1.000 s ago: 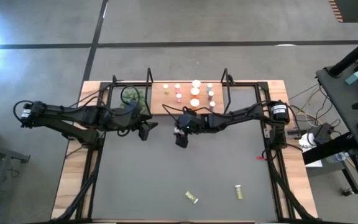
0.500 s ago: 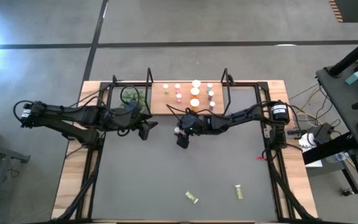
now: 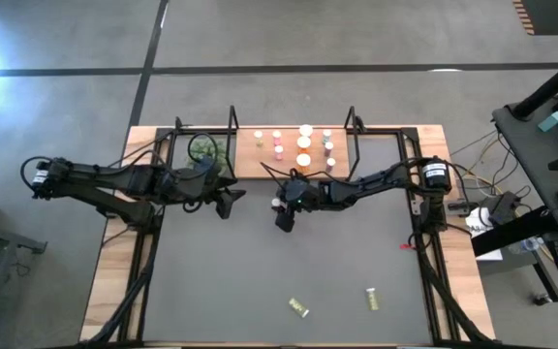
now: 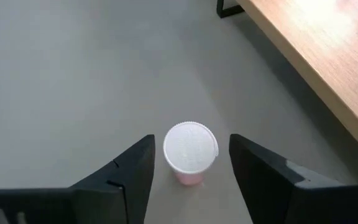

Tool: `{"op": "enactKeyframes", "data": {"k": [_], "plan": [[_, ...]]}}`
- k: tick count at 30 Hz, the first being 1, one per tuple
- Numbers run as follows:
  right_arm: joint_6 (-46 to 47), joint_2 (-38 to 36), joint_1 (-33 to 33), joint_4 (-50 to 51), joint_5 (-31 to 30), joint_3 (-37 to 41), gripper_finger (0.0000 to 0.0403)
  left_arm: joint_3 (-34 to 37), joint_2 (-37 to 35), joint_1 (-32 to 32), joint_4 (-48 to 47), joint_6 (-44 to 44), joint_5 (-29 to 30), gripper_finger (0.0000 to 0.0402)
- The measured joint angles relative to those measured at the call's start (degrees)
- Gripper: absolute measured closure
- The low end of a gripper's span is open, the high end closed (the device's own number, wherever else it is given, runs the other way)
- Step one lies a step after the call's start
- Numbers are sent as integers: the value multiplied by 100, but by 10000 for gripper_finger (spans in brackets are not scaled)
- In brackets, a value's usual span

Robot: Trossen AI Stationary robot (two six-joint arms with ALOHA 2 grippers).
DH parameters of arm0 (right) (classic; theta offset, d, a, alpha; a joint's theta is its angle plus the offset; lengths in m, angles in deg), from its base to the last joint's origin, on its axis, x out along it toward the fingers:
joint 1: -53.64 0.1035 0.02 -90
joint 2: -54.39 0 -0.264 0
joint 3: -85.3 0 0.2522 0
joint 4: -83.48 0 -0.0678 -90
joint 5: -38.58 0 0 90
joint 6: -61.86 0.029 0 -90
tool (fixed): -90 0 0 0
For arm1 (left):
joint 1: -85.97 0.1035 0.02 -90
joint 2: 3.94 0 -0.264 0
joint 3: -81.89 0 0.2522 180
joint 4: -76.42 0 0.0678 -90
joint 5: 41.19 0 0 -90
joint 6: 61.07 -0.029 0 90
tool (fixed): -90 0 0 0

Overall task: Pick and place medicine bottles onto shelf by color
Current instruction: Put the pink pill bottle on the shelf aligned with the other pink pill bottles

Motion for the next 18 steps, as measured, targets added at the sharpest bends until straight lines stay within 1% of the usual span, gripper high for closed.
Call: {"op": "enactKeyframes", "data": {"k": [7,12,15,18], "plan": [[4,0,0,-2,10,0,250,0,0,2,0,-20,22,171],[6,0,0,-2,133,0,279,0,0,2,2,-24,27,171],[7,0,0,5,165,-20,288,0,0,2,2,-24,33,171],[3,0,0,3,170,-105,289,0,0,2,2,-23,37,171]]}}
